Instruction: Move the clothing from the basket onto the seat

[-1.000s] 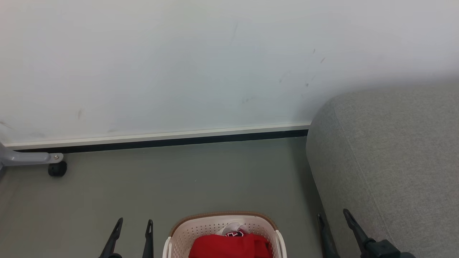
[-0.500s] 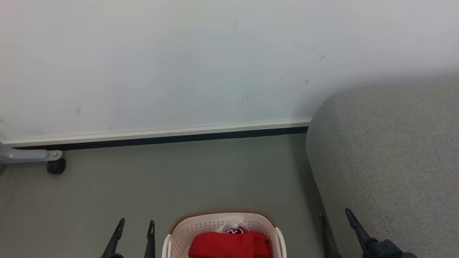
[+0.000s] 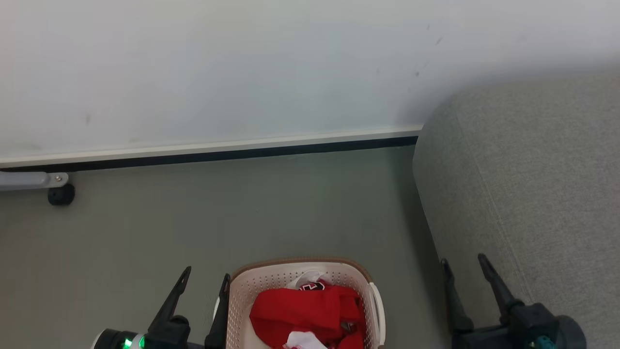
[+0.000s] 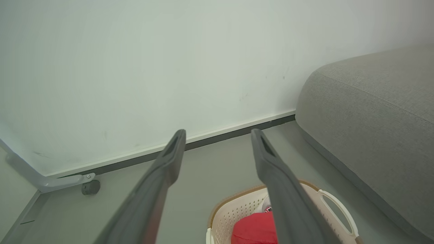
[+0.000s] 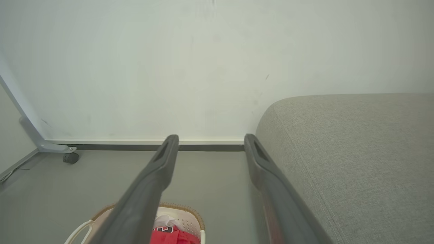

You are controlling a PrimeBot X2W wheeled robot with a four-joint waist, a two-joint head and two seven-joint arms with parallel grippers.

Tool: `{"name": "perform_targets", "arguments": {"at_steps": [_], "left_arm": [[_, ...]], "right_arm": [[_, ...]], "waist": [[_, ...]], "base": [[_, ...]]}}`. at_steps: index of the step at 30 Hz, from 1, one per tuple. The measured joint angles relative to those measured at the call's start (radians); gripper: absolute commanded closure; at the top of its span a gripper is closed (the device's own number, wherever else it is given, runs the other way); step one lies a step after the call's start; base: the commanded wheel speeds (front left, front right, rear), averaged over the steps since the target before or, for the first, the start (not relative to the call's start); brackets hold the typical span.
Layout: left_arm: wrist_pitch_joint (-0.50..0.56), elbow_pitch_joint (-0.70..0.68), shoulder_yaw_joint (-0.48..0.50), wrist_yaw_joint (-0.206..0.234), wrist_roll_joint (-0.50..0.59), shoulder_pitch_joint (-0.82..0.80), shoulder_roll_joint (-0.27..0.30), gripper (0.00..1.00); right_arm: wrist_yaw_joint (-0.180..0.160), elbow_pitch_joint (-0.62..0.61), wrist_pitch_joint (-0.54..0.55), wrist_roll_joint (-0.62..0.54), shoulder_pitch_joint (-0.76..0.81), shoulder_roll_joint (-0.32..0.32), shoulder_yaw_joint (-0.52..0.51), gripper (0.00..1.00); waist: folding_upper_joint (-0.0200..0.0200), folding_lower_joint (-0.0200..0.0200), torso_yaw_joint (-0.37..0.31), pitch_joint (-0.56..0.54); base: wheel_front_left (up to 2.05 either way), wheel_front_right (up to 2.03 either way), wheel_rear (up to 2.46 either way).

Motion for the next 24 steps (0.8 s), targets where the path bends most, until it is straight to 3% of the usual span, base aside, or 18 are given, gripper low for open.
{"name": "perform_targets", "arguments": {"at_steps": [24], "left_arm": [[0.039,0.306,-0.166,-0.073,0.111,-0.303,-0.054,0.0]], "right_arm": [[0.001,-0.141,-0.007,-0.017,-0.212,-0.048,-0.097,0.0]], "waist": [[0.0001,0.0002,-0.077,0.297]], "base": [[0.0,0.0,0.0]]}}
